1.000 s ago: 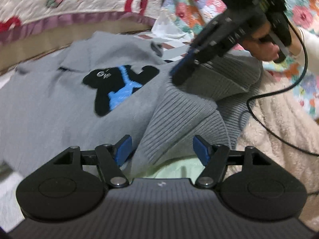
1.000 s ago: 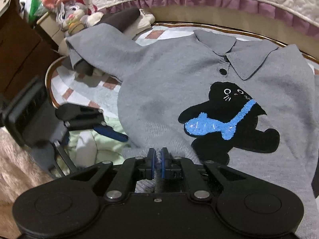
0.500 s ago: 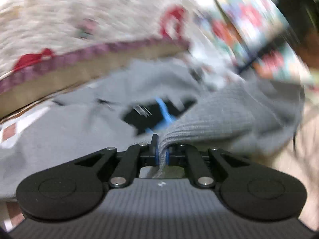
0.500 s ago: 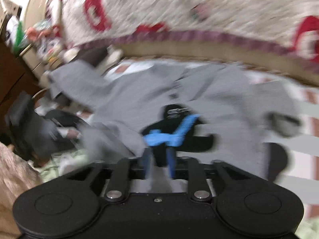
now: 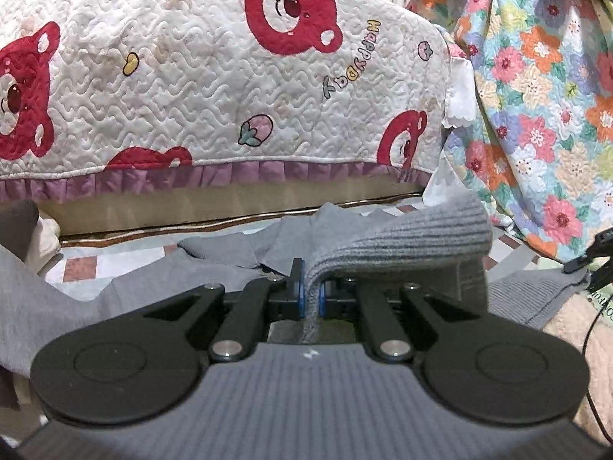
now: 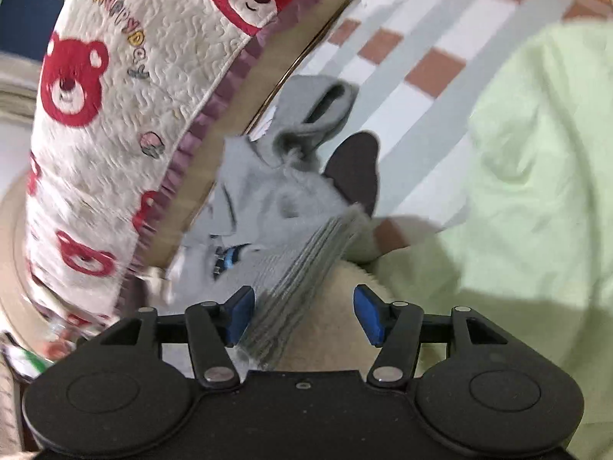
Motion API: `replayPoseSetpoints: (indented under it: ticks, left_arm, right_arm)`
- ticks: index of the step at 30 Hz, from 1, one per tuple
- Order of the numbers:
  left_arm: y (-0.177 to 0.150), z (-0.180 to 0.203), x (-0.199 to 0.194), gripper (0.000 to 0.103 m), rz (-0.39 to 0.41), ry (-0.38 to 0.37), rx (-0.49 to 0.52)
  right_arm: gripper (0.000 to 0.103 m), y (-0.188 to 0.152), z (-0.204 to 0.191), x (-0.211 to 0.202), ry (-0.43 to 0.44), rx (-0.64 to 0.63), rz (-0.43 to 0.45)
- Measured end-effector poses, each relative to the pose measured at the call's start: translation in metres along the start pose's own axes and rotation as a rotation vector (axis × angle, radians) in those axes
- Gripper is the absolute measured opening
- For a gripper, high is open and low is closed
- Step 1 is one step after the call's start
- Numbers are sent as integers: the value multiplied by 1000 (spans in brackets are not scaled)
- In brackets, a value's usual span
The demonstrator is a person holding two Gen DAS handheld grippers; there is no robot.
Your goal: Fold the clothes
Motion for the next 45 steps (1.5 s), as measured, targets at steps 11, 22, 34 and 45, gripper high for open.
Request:
replayPoseSetpoints:
  ticks: [11, 22, 34, 45]
  left_arm:
    - [31, -100, -61, 5, -118, -12, -207]
    - [-169, -100, -70, 7, -813, -55, -148]
    - [-85, -109, -43, 38, -702, 39, -79]
    - [42, -63, 12, 47, -657, 198, 169]
  right_arm:
    - [11, 0, -173, -8, 353, -374, -209]
    - [11, -68, -106, 29, 152, -318, -495]
    - [36, -16, -171, 33, 362, -401, -360]
    - [42, 32, -208, 172, 278, -438, -294]
Point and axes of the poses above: each gripper's, at about its wrist camera, not at the fingertips, and x roughly the way its jaws point, z to its right, y to its top, the point moved 6 cm from there along x, roughly the way its jaws point, and after that the axes turned 12 degrees about y, right-handed, at the moved point
